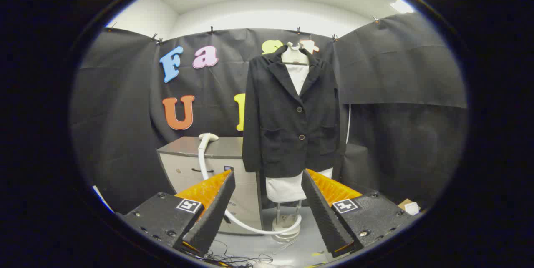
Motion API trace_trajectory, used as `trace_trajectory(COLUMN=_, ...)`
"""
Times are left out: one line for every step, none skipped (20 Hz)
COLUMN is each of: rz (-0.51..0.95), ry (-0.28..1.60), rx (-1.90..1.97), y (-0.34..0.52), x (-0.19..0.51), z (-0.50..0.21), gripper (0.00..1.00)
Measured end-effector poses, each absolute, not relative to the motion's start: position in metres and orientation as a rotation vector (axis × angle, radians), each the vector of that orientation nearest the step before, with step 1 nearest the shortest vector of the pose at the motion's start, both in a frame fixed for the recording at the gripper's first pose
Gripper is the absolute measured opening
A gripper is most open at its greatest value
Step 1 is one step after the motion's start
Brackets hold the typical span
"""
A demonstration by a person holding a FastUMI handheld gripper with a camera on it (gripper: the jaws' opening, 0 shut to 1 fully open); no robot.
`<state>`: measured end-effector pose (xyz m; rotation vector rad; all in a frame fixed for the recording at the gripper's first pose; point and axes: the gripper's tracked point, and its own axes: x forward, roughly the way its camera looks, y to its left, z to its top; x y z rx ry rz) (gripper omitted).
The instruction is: Iron the clothes twice with a garment steamer, once on the left side and once on the right side.
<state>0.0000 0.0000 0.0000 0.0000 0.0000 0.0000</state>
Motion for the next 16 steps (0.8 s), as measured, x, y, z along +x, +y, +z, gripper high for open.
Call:
trace_trajectory(rz=-0.001, ry=0.001, rx=-0.001, y=0.0, x=0.002, z=-0.001, gripper=0.99)
trace_trajectory(rz=-0.002, ry=0.002, rx=0.0, y=0.002, x=0.004, z=-0.001, gripper=0.99)
trace_trajectory(rz=-0.001, ry=0.003, rx=0.001, y=0.003, x=0.006, z=0.0, gripper=0.99)
trace_trajectory(rz=0.0, ry=0.005, rx=0.001, y=0.004, x=0.008, z=0.0, gripper=0.99)
trace_trajectory(rz=0.002, ry=0.005, rx=0.001, y=0.006, x=0.011, z=0.0, gripper=0.99)
trace_trajectory(rz=0.003, ry=0.006, rx=0.001, y=0.007, x=0.012, z=0.0, gripper=0.99)
trace_trajectory(rz=0.003, ry=0.006, rx=-0.001, y=0.008, x=0.013, z=0.001, gripper=0.99)
trace_trajectory(rz=0.005, ry=0.006, rx=-0.002, y=0.009, x=0.015, z=0.001, gripper=0.99)
trace_trajectory(rz=0.005, ry=0.007, rx=-0.001, y=0.011, x=0.017, z=0.002, gripper=0.99)
trace_trajectory(rz=0.005, ry=0.008, rx=-0.001, y=0.012, x=0.018, z=0.002, gripper=0.99)
trace_trajectory(rz=0.002, ry=0.007, rx=0.0, y=0.012, x=0.02, z=0.002, gripper=0.99)
trace_trajectory(rz=-0.001, ry=0.008, rx=0.0, y=0.013, x=0.021, z=0.002, gripper=0.99)
trace_trajectory(rz=-0.003, ry=0.008, rx=0.002, y=0.013, x=0.023, z=0.003, gripper=0.99)
trace_trajectory(rz=-0.003, ry=0.006, rx=0.002, y=0.014, x=0.026, z=0.005, gripper=0.99)
trace_trajectory(rz=-0.003, ry=0.004, rx=0.001, y=0.015, x=0.03, z=0.007, gripper=0.99)
trace_trajectory(rz=-0.002, ry=0.002, rx=-0.002, y=0.016, x=0.034, z=0.011, gripper=0.99)
